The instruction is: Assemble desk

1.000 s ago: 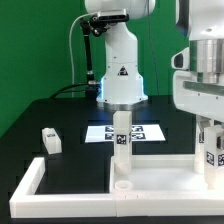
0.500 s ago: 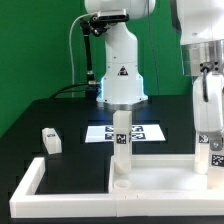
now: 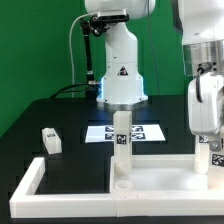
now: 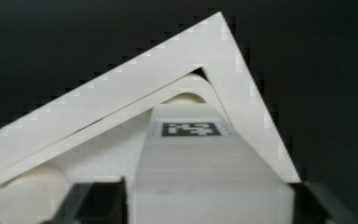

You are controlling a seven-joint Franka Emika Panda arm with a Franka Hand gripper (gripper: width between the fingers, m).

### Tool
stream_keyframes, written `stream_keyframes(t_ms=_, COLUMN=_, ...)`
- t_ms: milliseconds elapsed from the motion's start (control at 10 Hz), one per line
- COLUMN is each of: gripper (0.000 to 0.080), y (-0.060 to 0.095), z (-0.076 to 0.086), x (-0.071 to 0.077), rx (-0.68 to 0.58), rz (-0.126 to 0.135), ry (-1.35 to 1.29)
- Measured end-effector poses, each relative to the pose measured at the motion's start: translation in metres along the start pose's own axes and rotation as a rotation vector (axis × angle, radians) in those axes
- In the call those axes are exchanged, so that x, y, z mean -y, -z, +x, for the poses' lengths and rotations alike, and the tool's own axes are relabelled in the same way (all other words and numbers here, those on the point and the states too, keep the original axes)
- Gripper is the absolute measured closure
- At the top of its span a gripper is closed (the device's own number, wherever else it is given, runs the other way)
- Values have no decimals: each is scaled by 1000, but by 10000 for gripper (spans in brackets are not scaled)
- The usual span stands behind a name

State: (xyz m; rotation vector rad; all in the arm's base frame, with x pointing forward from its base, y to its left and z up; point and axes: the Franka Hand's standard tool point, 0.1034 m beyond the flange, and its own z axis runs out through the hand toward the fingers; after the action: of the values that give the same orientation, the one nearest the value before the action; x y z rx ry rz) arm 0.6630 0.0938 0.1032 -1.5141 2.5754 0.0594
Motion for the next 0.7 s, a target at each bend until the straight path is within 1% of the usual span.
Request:
stream_keyframes(t_ms=100, gripper=284, y=0, z=0, x=0, rx=0, rz=0, ry=34)
stream_keyframes(t_ms=200, gripper=284, y=-1, z=0, x=-4, rx=-23, rz=-7, ry=145)
stream_keyframes(t_ms=300, gripper=179, y=-2, z=-2, x=-7, rx=-50, rz=-8, ry=293)
stream_keyframes(t_ms=400, gripper=158, y=-1, z=-5, x=-10, rx=-75, rz=-9, ry=493)
stream_keyframes(t_ms=700, gripper=151, y=-1, z=-2, x=-8, rx=-78, rz=-14, ry=652)
